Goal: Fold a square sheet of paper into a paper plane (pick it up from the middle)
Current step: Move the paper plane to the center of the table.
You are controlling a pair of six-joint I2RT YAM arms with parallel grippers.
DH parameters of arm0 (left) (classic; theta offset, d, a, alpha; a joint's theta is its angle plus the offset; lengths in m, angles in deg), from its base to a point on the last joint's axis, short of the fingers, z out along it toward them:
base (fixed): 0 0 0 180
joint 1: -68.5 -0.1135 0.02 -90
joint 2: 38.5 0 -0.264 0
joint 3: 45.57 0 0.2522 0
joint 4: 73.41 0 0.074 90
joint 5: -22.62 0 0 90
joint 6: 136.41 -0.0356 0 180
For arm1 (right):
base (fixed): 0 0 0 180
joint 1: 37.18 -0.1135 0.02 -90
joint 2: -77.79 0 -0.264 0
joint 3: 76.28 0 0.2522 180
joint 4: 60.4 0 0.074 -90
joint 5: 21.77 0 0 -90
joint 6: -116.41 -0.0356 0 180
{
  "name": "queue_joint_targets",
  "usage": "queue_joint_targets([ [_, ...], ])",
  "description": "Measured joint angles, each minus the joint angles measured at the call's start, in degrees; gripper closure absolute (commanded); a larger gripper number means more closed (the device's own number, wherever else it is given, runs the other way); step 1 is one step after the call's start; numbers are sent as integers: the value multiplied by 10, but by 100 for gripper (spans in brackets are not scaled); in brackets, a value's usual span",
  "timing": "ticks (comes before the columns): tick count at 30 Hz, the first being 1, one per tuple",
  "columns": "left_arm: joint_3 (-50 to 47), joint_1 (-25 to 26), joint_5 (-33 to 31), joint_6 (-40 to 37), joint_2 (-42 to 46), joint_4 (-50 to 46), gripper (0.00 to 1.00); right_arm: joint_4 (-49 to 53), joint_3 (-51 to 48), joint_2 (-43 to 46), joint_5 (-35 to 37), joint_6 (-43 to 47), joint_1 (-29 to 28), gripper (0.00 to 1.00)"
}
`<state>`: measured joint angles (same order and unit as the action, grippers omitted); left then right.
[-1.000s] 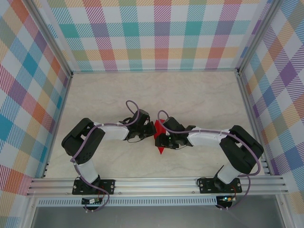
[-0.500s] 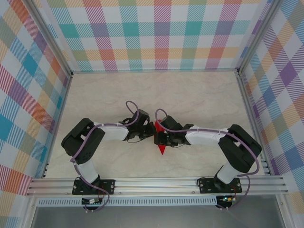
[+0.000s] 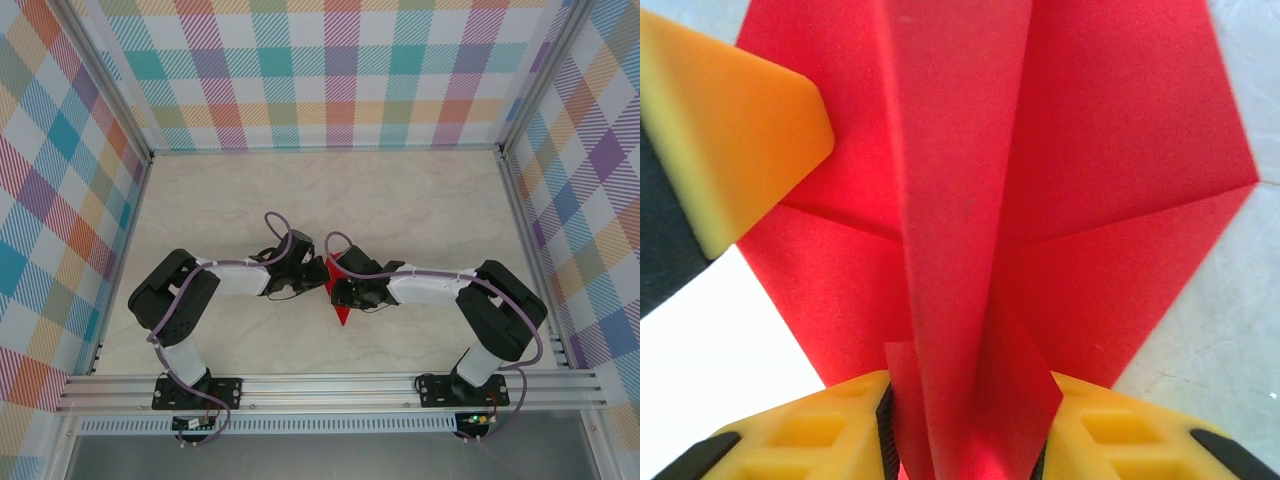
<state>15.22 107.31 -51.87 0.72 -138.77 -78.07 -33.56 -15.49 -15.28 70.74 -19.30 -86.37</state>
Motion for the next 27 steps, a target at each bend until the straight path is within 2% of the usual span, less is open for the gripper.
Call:
queue_joint_targets([
  [4,0,0,-1,0,0,0,100,16,11,0,10,-3,-1,72],
  [27,0,0,-1,0,0,-5,100,70,58,-18,44,-21,-10,73],
])
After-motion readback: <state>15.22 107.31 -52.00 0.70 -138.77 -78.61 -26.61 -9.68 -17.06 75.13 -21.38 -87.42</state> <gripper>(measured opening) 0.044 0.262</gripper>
